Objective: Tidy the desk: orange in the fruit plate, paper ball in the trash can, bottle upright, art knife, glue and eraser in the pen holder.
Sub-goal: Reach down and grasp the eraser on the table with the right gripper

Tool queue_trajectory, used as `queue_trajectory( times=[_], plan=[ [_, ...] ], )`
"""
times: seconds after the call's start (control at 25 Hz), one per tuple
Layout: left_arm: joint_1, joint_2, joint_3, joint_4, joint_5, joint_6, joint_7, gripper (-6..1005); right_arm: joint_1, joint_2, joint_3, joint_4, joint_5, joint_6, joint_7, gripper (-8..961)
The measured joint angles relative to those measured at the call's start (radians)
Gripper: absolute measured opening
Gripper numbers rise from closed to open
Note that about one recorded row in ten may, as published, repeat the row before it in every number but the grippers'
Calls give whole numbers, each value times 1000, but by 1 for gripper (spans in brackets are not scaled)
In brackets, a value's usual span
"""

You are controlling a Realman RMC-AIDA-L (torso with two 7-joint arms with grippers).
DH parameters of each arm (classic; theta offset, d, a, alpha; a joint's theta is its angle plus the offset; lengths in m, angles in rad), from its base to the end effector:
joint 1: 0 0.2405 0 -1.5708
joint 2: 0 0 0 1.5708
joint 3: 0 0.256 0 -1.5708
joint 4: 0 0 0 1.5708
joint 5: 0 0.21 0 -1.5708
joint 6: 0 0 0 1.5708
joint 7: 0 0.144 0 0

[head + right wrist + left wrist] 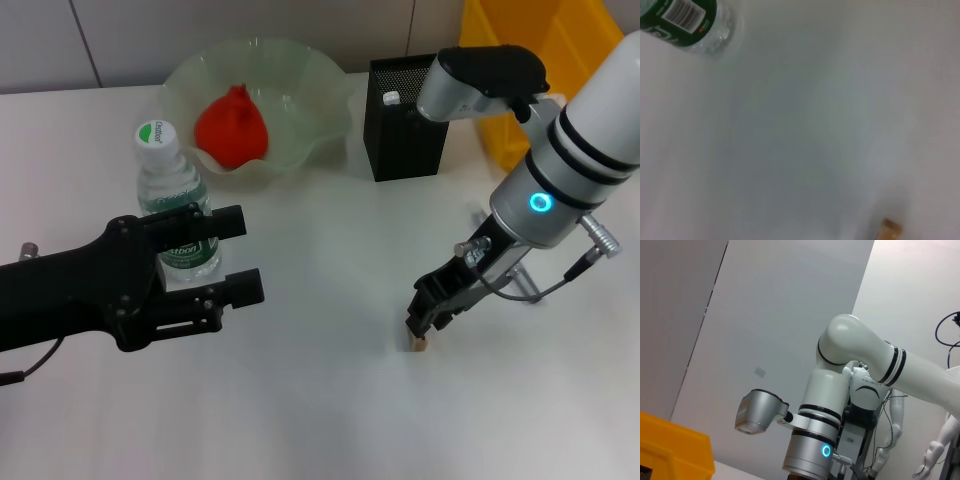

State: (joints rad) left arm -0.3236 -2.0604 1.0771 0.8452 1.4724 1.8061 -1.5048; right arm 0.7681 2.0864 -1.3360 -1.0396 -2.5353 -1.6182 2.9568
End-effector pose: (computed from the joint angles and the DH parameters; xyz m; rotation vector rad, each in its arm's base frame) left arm -0.2181 0.2739 0.0206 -2.8294 -0.5218 -1.2270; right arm 0.1784 0.3548 -0.0327 -2.3959 1.6111 -0.5457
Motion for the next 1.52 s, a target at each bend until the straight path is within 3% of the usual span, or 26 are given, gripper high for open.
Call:
queue_trajectory(
  times=[0.44, 1.52],
  plan=[
    [-1, 2, -13, 0, 3, 10, 1, 777, 28, 3, 61, 69, 1, 24, 2, 259],
    [1, 5, -26, -34, 5, 18, 26, 777, 35, -2, 50, 78, -25, 2, 2, 260]
  ],
)
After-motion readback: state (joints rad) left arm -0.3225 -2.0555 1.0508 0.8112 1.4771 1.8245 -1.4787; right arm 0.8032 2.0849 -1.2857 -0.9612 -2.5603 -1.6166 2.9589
